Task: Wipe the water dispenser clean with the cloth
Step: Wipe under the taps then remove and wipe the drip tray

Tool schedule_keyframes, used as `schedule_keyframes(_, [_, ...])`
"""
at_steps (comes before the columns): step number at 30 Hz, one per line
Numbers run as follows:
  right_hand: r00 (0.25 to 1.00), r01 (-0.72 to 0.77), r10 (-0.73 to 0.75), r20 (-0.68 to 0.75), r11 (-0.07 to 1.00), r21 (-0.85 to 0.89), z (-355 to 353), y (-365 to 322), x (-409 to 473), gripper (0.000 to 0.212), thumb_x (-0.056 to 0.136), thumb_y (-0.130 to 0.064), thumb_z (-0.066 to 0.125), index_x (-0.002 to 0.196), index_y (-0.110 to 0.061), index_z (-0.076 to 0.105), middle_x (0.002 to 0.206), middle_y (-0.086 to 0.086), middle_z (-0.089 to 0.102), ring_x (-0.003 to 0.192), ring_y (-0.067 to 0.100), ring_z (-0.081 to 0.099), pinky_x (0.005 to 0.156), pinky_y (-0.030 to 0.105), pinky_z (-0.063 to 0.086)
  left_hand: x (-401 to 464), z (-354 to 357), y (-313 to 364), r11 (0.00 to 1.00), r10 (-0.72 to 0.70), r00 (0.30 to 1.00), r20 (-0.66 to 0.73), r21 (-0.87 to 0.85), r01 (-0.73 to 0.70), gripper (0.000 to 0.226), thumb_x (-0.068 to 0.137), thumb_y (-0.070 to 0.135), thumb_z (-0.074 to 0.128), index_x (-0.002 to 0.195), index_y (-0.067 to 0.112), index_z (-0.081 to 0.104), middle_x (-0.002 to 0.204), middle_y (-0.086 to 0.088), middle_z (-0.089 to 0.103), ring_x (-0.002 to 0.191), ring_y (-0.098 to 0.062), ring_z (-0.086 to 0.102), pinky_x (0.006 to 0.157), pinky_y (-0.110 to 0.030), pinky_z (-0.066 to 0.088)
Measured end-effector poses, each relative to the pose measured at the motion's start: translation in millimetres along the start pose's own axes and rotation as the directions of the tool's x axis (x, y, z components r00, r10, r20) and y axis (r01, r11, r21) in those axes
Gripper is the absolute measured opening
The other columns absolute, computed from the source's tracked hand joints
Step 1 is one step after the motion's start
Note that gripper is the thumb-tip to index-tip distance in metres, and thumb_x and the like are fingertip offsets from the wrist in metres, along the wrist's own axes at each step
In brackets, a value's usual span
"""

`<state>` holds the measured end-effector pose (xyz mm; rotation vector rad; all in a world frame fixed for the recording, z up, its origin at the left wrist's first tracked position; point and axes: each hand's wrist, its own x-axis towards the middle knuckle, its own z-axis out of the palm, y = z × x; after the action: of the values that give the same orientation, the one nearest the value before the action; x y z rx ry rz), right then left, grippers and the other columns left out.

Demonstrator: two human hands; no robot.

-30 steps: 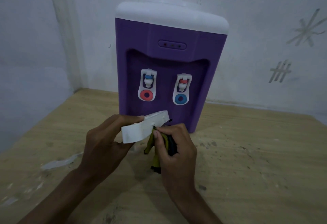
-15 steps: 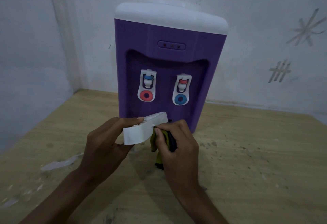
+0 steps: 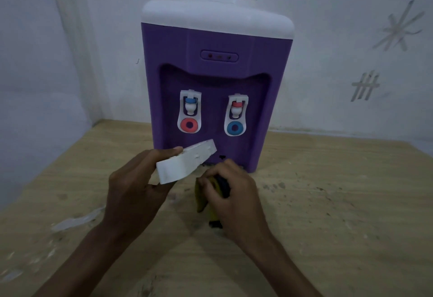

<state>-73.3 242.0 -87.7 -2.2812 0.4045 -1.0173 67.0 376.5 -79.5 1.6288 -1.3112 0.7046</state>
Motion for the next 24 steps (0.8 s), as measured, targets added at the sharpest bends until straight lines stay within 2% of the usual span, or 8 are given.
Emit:
schedule_keyframes(3, [0.986,-0.026,0.046,-0.160,0.991,0.128,-9,-3,5,0.007,0.095,-0.015,0.071,0.093,-0.021,0.068,0.090,-0.013,0.059,0.088,0.012,0.061,0.072,0.015,0.045,-1,-2,-2,1.000,-0.022,1.000,-0.004,0.020,0.022,0.043,0.073,0.011,0.088,0.111,-0.004,0.073,0.111,-0.010,0.074,0.106,-0.015,0.066,0.094,-0.003,0.045])
schedule_keyframes(6, [0.973,0.043,-0.006,-0.230,0.987,0.157,-11,-8,4,0.006,0.095,-0.013,0.072,0.098,-0.017,0.070,0.094,-0.008,0.061,0.090,0.013,0.062,0.073,0.015,0.048,-3,1,-3,1.000,-0.009,1.000,0.011,-0.019,0.009,0.040,0.077,0.012,0.089,0.112,-0.001,0.072,0.113,-0.003,0.072,0.107,-0.010,0.065,0.092,-0.004,0.046])
schedule_keyframes(10, [0.979,0.096,-0.079,-0.190,0.992,0.082,-4,-8,2,0.010,0.096,-0.016,0.072,0.104,-0.017,0.068,0.100,-0.009,0.060,0.095,0.010,0.062,0.077,0.020,0.051,-5,5,3,0.996,0.004,1.000,0.026,-0.086,-0.002,0.040,0.077,0.018,0.083,0.111,0.001,0.073,0.114,-0.002,0.074,0.107,-0.008,0.067,0.089,-0.016,0.054])
schedule_keyframes(12, [0.980,0.096,-0.092,-0.176,0.995,0.019,-3,-4,2,0.009,0.096,-0.018,0.072,0.105,-0.019,0.068,0.100,-0.011,0.059,0.094,0.008,0.061,0.077,0.021,0.051,-5,4,5,0.997,0.004,1.000,0.018,-0.082,-0.003,0.038,0.077,0.017,0.083,0.110,0.000,0.074,0.113,-0.003,0.075,0.106,-0.008,0.068,0.088,-0.017,0.054])
schedule_keyframes(17, [0.994,0.103,-0.104,-0.031,0.994,-0.033,-10,9,4,0.009,0.095,-0.019,0.072,0.103,-0.022,0.071,0.098,-0.016,0.057,0.094,0.003,0.059,0.078,0.012,0.043,-3,3,3,0.996,-0.049,0.999,-0.011,-0.071,0.048,0.038,0.078,0.018,0.082,0.111,0.001,0.073,0.110,-0.001,0.073,0.102,-0.005,0.066,0.086,-0.005,0.047])
schedule_keyframes(18, [0.994,0.098,-0.099,-0.040,0.995,-0.028,-10,10,4,0.009,0.095,-0.018,0.072,0.103,-0.022,0.071,0.098,-0.015,0.058,0.094,0.004,0.059,0.078,0.013,0.044,-2,2,3,0.995,-0.064,0.998,-0.023,-0.074,0.062,0.039,0.078,0.018,0.082,0.112,0.001,0.073,0.109,0.000,0.072,0.101,-0.004,0.065,0.086,-0.002,0.045])
schedule_keyframes(22, [0.947,-0.033,0.067,-0.314,0.993,0.112,-12,12,8,0.007,0.096,-0.017,0.069,0.101,-0.022,0.068,0.098,-0.010,0.062,0.094,0.010,0.063,0.076,0.017,0.050,-1,2,4,0.994,-0.061,0.998,-0.017,-0.089,0.060,0.040,0.081,0.025,0.082,0.111,0.000,0.073,0.108,0.001,0.072,0.102,-0.003,0.065,0.084,-0.001,0.045])
schedule_keyframes(24, [0.905,-0.099,0.178,-0.385,0.971,0.216,-13,12,10,0.008,0.097,-0.017,0.068,0.102,-0.024,0.067,0.099,-0.009,0.064,0.095,0.011,0.064,0.076,0.015,0.049,-3,4,8,0.987,-0.060,0.998,-0.009,-0.148,0.058,0.040,0.084,0.032,0.076,0.111,0.002,0.074,0.110,0.006,0.072,0.104,0.000,0.067,0.085,-0.003,0.046])
